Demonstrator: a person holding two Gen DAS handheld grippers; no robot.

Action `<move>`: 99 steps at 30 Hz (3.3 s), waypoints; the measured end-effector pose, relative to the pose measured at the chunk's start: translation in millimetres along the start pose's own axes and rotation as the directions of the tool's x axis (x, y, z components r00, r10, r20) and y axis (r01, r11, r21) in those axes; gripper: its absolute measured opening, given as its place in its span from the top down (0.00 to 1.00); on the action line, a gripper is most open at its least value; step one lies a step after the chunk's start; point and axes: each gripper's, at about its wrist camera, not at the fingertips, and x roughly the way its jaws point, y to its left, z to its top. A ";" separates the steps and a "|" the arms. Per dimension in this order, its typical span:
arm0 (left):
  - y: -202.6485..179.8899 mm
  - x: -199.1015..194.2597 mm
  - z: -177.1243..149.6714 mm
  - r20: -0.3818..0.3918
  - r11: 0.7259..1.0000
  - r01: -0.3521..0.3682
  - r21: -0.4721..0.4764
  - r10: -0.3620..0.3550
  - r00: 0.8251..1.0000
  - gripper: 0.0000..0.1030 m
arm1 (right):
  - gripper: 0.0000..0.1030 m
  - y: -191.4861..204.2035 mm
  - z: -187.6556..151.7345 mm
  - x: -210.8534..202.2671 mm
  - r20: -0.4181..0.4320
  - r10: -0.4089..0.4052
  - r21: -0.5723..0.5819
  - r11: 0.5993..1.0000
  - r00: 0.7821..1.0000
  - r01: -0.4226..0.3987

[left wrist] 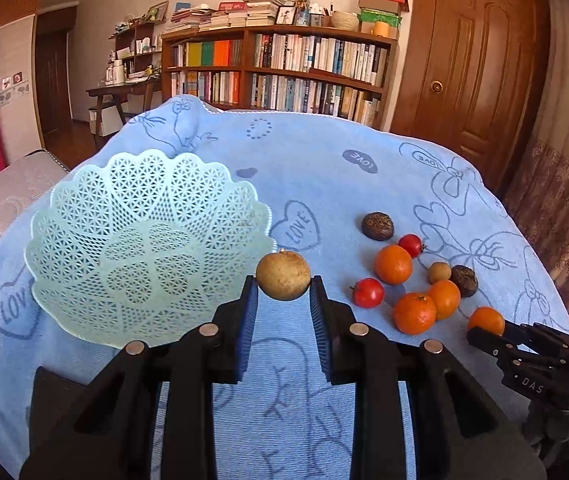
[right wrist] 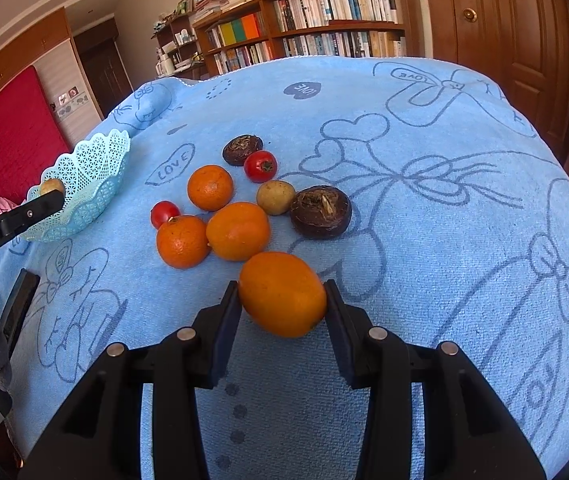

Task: Organize fruits
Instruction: 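Carry the tan fruit into the green basket with the left tool and open it, then carry the large orange over the basket with the right tool and release it, then move the right tool to a dark brown round fruit and grasp it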

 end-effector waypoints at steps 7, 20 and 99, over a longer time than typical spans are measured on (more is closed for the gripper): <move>41.1 -7.3 10.3 0.011 0.996 -0.077 -0.039 0.077 0.997 0.74 | 0.59 -0.2 0.6 -0.5 0.003 -0.006 0.003 1.000 1.000 0.006; 90.9 -36.6 28.0 0.077 0.975 -0.154 -0.161 0.168 0.983 0.21 | 0.59 -0.3 2.5 -5.5 0.026 -0.017 0.011 1.000 1.000 0.016; 60.9 -45.7 24.6 0.083 0.993 -0.067 -0.098 0.075 0.994 0.03 | 0.43 -13.0 51.2 -0.7 0.075 -0.088 0.105 0.991 0.993 0.080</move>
